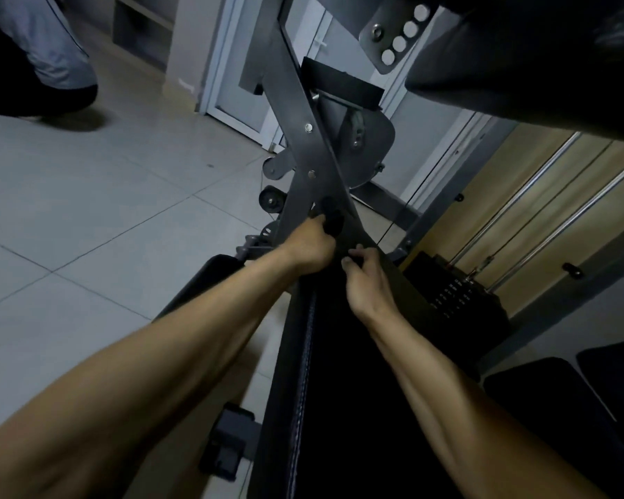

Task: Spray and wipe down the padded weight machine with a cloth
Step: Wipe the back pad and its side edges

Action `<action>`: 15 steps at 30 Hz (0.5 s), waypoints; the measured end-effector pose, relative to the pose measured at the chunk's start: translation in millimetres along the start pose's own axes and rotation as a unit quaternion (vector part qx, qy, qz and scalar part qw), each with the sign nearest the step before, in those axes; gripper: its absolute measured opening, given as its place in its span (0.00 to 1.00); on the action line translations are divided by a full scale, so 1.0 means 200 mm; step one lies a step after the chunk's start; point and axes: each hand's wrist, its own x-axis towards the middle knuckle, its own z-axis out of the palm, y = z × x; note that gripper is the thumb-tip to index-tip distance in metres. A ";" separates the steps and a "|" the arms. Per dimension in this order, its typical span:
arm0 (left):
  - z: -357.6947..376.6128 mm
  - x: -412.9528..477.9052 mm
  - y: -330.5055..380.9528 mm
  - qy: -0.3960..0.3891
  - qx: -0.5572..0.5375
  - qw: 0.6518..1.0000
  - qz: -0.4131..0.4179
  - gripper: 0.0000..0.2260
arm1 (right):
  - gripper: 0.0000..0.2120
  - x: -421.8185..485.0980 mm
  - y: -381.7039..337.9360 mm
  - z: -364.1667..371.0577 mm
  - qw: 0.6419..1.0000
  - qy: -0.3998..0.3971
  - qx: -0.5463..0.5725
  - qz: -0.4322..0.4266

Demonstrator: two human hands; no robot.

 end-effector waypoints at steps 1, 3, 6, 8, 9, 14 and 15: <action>0.00 -0.11 -0.01 0.000 -0.011 1.000 0.018 0.25 | 0.15 0.00 0.00 0.00 1.000 0.003 0.002 -0.002; 0.00 -0.37 -0.04 -0.011 -0.032 0.998 0.047 0.29 | 0.14 0.00 -0.01 0.00 1.000 0.002 0.008 0.006; 0.01 -0.75 -0.09 -0.022 -0.026 0.996 0.078 0.32 | 0.14 0.00 -0.03 -0.01 1.000 0.002 0.017 0.017; 0.03 -0.84 -0.10 -0.021 -0.018 0.996 0.084 0.33 | 0.14 -0.01 -0.03 -0.01 1.000 0.014 0.016 0.013; 0.02 -0.82 -0.09 -0.026 -0.019 0.996 0.084 0.34 | 0.14 -0.03 -0.04 -0.01 1.000 0.018 0.017 0.008; -0.01 -0.43 0.01 -0.015 0.041 0.999 -0.012 0.20 | 0.20 -0.32 -0.04 -0.09 0.997 -0.015 -0.062 -0.037; -0.01 -0.35 0.03 -0.009 0.045 0.999 -0.022 0.17 | 0.21 -0.42 -0.03 -0.11 0.994 -0.049 -0.091 -0.045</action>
